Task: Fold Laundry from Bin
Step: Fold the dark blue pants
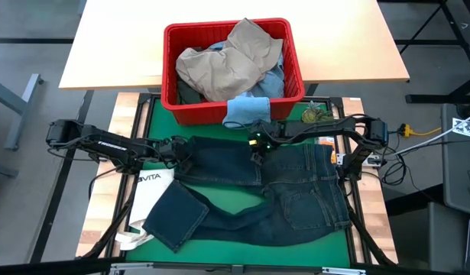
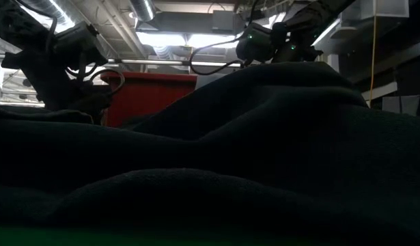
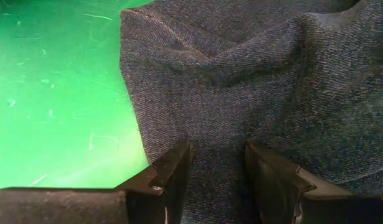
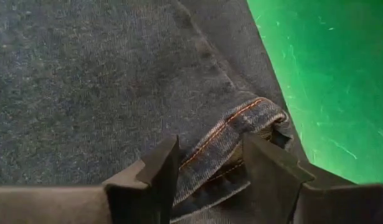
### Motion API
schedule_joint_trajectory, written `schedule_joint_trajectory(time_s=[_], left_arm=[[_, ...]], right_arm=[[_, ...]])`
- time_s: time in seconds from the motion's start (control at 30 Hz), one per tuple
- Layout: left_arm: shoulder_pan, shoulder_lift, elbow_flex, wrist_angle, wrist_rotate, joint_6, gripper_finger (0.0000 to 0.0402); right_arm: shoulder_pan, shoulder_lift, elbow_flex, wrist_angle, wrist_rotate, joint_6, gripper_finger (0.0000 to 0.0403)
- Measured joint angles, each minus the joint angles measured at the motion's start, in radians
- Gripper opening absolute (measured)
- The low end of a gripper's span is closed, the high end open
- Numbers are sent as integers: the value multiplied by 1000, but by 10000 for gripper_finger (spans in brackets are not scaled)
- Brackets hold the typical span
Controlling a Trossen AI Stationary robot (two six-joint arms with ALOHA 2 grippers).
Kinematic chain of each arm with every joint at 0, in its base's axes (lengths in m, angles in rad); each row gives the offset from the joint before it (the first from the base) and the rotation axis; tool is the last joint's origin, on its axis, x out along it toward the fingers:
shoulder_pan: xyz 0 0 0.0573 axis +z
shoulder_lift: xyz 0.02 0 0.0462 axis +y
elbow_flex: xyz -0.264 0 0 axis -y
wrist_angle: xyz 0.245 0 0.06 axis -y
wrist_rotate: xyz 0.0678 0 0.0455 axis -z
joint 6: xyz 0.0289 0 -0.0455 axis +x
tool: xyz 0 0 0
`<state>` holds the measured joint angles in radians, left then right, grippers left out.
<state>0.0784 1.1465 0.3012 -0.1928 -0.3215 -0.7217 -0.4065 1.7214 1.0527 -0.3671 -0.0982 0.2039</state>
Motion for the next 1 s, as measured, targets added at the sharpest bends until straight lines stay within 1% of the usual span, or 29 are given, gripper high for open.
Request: schedule_joint_trajectory(time_s=[0.07, 0.13, 0.2, 0.27, 0.3, 0.33, 0.47, 0.57, 0.63, 0.73, 0.9, 1.0], left_arm=[[0, 0, 0, 0, -1, 0, 149], [0, 0, 0, 0, -3, -1, 149], [0, 0, 0, 0, -6, -2, 149], [0, 0, 0, 0, -12, -15, 149], [0, 0, 0, 0, -19, -32, 149], [0, 1, 0, -3, -29, -50, 149], [0, 1, 0, -35, -108, -103, 149], [3, 1, 0, -70, -176, -162, 149], [12, 1, 0, -98, -187, -192, 149], [20, 1, 1, -134, -188, -198, 149], [20, 0, 2, -133, -189, -196, 149], [20, -14, 4, -132, -193, -193, 149]], right_arm=[[0, 0, 0, -1, 0, 0, 165], [1, 0, 0, 0, 1, -2, 137], [2, 0, 0, 0, 10, -23, 95], [2, 0, 0, 4, 19, -44, 43], [2, 0, 0, 3, 25, -55, 22], [2, 0, 0, 3, 29, -69, 13], [2, 0, 0, -7, 4, -81, 22], [11, -13, 0, -16, -6, -114, 8], [18, -36, 0, -38, 11, -141, 6], [36, -71, 0, -102, 63, -160, 11], [85, -86, 1, -205, 218, -177, 5], [116, -78, 1, -224, 248, -179, 13]])
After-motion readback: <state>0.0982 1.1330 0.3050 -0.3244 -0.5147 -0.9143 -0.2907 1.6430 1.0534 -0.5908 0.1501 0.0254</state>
